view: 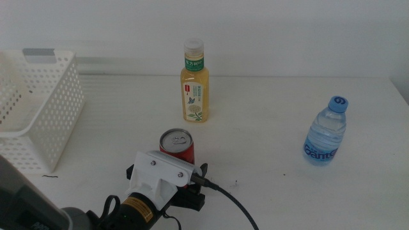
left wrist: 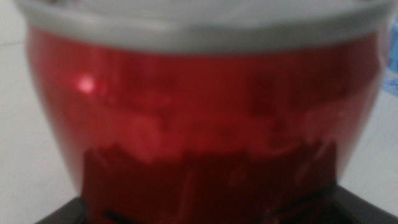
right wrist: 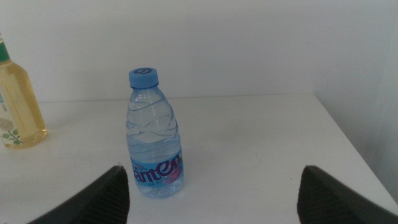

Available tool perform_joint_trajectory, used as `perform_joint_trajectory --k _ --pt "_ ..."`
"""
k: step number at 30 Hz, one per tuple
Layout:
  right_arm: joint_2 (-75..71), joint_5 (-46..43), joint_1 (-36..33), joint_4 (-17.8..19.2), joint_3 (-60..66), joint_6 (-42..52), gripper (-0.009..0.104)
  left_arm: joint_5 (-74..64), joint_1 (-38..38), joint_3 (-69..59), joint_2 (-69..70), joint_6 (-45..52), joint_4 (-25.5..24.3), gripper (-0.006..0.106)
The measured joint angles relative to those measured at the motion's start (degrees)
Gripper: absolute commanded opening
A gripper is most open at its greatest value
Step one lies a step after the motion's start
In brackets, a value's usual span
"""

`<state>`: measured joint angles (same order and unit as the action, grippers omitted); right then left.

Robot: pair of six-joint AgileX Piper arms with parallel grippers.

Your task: Use arms to grab the bottles and put them into the dustbin to the left of the table.

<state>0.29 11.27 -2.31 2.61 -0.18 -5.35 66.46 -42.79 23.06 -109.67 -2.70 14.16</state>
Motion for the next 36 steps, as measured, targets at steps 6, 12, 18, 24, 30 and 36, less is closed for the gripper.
perform_joint_trajectory --k 6,12,18,24,30,36 --pt "0.00 0.00 0.00 0.00 0.00 0.00 0.092 -0.04 0.00 0.51 -0.13 -0.10 0.54 0.083" --pt "0.00 0.00 0.00 0.00 0.00 -0.11 0.092 -0.18 0.00 0.51 0.31 0.50 0.64 0.047" --pt "0.00 0.00 0.00 0.00 0.00 -0.21 0.092 -12.50 0.00 -0.65 10.91 5.00 1.67 0.016" --pt "0.00 0.00 0.00 0.00 0.00 -0.21 0.092 -40.78 2.20 6.21 28.52 20.37 10.28 0.011" --pt "0.00 0.00 0.00 0.00 0.00 -0.34 0.092 -62.36 11.58 17.57 35.87 31.06 14.81 0.011" --pt "0.00 0.00 0.00 0.00 0.00 -0.34 0.092 -84.88 26.41 29.03 36.00 32.92 13.30 0.011"
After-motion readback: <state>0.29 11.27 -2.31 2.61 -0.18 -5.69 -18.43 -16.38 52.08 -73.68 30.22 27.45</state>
